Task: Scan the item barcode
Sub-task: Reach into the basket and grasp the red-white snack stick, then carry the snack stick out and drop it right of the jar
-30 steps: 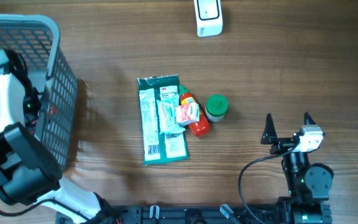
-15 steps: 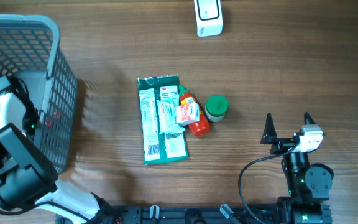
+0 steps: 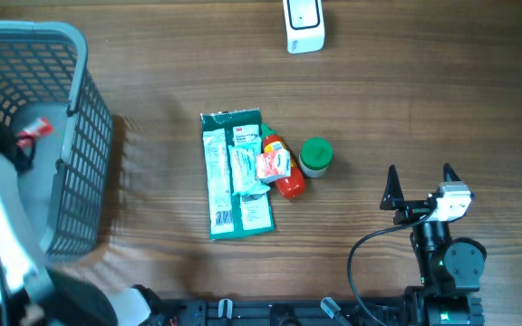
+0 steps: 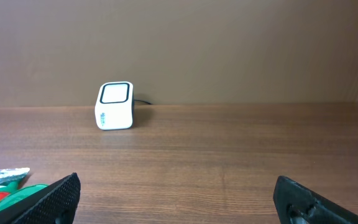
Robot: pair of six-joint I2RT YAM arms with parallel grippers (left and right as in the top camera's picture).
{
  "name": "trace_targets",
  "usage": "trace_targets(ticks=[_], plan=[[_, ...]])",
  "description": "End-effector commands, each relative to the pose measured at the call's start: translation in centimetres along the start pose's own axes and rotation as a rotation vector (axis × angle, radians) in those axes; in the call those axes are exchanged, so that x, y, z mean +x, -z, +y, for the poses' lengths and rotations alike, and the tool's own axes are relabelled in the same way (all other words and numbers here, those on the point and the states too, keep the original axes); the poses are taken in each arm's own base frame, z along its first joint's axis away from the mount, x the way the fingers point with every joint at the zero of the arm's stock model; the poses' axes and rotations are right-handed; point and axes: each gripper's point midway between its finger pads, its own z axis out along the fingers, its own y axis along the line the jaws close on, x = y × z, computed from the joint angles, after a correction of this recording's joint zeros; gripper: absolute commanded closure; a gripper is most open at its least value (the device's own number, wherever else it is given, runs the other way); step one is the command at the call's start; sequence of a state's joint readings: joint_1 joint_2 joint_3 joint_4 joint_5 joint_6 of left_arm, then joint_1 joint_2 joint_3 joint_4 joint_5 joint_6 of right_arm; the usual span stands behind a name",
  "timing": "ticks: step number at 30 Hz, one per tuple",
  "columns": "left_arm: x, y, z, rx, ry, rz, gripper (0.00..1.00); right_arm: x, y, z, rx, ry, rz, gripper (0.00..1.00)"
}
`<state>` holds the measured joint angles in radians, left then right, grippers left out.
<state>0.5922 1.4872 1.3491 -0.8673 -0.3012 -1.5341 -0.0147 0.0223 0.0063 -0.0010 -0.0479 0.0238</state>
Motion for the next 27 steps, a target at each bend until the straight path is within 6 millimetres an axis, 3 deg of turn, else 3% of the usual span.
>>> trace_targets(ticks=[1,5,8,11,14,15,21,27], plan=[[-2.3,7.5,-3.4,0.218,0.044,0.013,0.96,0.0,0.0,0.1,-0.002,0.010,0.001,0.00],[-2.6,13.8,-3.8,0.388,0.073,0.092,0.96,0.0,0.0,0.1,-0.002,0.009,0.001,0.00],[-1.8,18.4,-3.5,0.509,0.045,0.155,0.96,0.0,0.0,0.1,-0.002,0.009,0.001,0.00],[1.3,23.4,-3.1,0.659,-0.111,0.264,0.96,0.0,0.0,0.1,-0.002,0.009,0.001,0.00],[4.8,26.1,-2.2,0.735,-0.276,0.360,0.96,0.0,0.0,0.1,-0.002,0.009,0.001,0.00],[7.3,27.2,-1.5,0.762,-0.399,0.416,0.96,0.0,0.0,0.1,-0.002,0.009,0.001,0.00],[18.2,28.6,2.8,0.753,-0.792,0.622,0.96,0.0,0.0,0.1,-0.002,0.009,0.001,0.00],[29.1,27.1,9.5,0.619,-1.079,0.749,0.96,0.0,0.0,0.1,-0.002,0.009,0.001,0.00]])
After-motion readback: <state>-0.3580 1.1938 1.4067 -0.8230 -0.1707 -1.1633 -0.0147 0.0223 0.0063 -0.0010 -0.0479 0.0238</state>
